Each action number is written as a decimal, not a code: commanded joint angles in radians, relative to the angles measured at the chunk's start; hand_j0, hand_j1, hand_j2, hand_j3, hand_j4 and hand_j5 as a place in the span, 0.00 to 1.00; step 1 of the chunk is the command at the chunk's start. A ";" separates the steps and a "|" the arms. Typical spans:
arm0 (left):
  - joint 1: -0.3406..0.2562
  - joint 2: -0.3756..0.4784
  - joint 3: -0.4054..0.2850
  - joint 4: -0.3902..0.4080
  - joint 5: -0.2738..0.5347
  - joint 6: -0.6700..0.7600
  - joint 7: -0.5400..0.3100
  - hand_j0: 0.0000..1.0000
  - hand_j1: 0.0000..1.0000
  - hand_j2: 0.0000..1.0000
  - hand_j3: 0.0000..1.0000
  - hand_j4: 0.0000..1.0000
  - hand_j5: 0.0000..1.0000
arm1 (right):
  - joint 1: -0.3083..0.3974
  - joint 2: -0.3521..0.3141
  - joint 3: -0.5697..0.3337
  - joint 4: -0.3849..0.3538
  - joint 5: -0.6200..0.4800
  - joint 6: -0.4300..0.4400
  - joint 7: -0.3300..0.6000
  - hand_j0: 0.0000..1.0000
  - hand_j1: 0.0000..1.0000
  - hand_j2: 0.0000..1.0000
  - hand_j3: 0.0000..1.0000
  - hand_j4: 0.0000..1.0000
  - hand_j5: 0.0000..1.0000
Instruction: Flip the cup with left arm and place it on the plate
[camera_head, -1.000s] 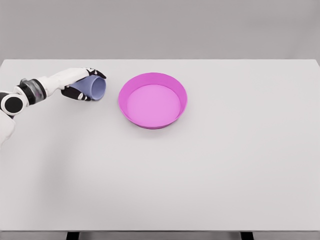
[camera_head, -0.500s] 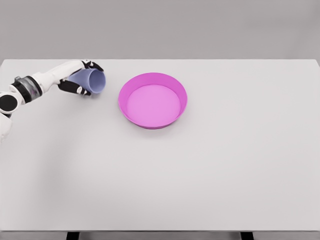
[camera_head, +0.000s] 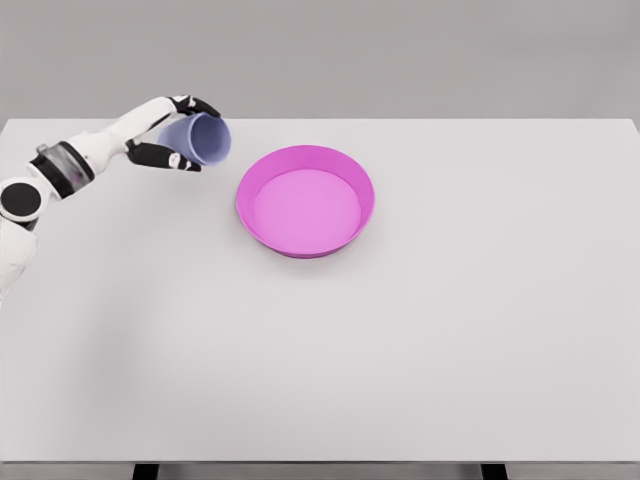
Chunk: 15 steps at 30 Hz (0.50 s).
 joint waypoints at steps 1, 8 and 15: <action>0.000 -0.013 0.000 -0.030 0.044 0.002 0.001 0.69 0.69 0.69 0.69 0.69 0.69 | 0.000 0.000 0.000 -0.001 0.000 0.000 0.000 1.00 1.00 1.00 1.00 1.00 1.00; 0.006 -0.065 -0.001 -0.056 0.066 0.002 0.001 0.67 0.67 0.67 0.67 0.67 0.67 | 0.000 0.000 0.000 0.000 0.000 0.000 0.000 1.00 1.00 1.00 1.00 1.00 1.00; 0.018 -0.067 -0.098 -0.119 0.193 0.002 0.001 0.66 0.66 0.66 0.66 0.66 0.66 | 0.000 0.000 0.000 0.000 0.000 0.000 0.000 1.00 1.00 1.00 1.00 1.00 1.00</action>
